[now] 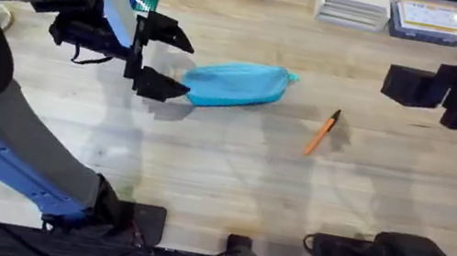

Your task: Unzip the bag, pick up the pens from the table one at a time and place them inside, then zip the bag closed.

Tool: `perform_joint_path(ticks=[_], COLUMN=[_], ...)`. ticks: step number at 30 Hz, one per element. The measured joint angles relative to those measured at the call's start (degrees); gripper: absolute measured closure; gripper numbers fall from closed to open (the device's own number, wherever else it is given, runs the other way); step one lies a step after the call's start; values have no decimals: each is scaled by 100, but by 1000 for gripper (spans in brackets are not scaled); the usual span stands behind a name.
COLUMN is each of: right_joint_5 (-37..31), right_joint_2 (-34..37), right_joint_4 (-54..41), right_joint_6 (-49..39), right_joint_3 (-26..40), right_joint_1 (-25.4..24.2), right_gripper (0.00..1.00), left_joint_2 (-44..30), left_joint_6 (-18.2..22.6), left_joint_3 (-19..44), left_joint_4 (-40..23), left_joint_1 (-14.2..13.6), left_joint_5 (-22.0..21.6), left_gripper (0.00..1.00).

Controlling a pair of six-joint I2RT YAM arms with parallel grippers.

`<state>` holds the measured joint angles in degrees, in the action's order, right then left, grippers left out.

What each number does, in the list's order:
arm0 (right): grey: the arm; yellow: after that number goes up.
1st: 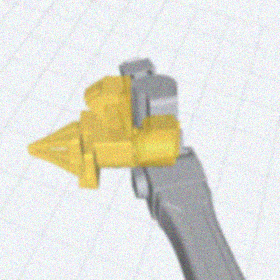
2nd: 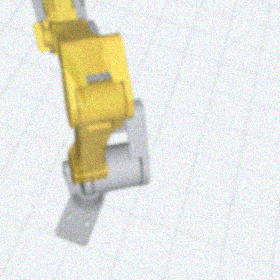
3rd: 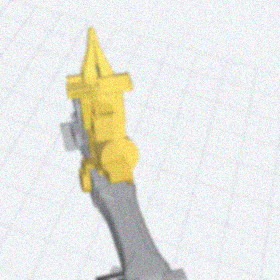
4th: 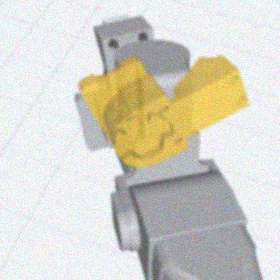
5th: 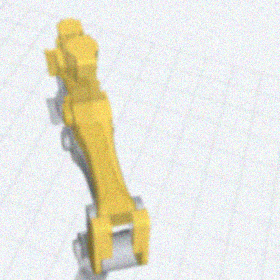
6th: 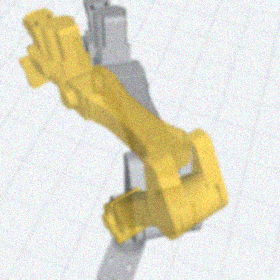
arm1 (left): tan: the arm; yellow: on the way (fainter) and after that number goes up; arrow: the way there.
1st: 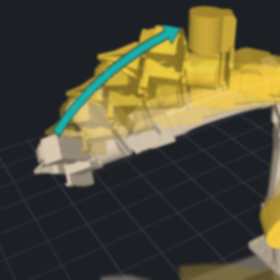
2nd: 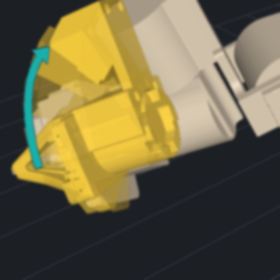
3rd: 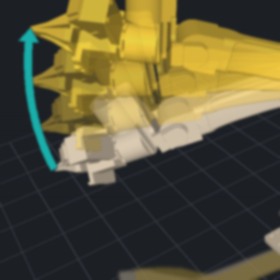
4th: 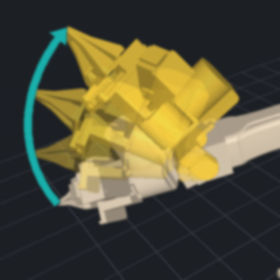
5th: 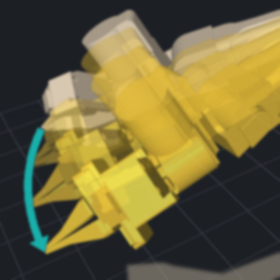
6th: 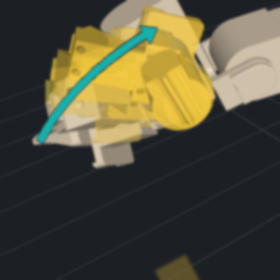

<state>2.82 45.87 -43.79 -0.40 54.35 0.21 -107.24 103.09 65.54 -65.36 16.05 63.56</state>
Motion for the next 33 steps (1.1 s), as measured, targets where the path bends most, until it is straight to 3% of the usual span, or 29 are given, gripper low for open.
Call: perform_joint_path(ticks=[10, 24, 25, 30, 33], right_joint_5=[-1, 1, 1, 1, 1], right_joint_2=[0, 0, 0, 0, 0], right_joint_4=[-2, -2, -1, -2, 0], right_joint_6=[0, 0, 0, 0, 0], right_joint_3=[0, 0, 0, 0, 0], right_joint_1=[0, 0, 0, 0, 0], right_gripper=[3, 3, 3, 4, 4], left_joint_2=[-232, -232, -232, -232, -232], left_joint_6=[2, 1, -6, 6, 20], left_joint_3=[0, 0, 0, 0, 0], left_joint_4=[-48, -44, -46, -33, -20], left_joint_1=[-248, -262, -262, -262, -262], left_joint_5=[27, 27, 27, 32, 32], left_gripper=[7, 8, 111, 895, 955])
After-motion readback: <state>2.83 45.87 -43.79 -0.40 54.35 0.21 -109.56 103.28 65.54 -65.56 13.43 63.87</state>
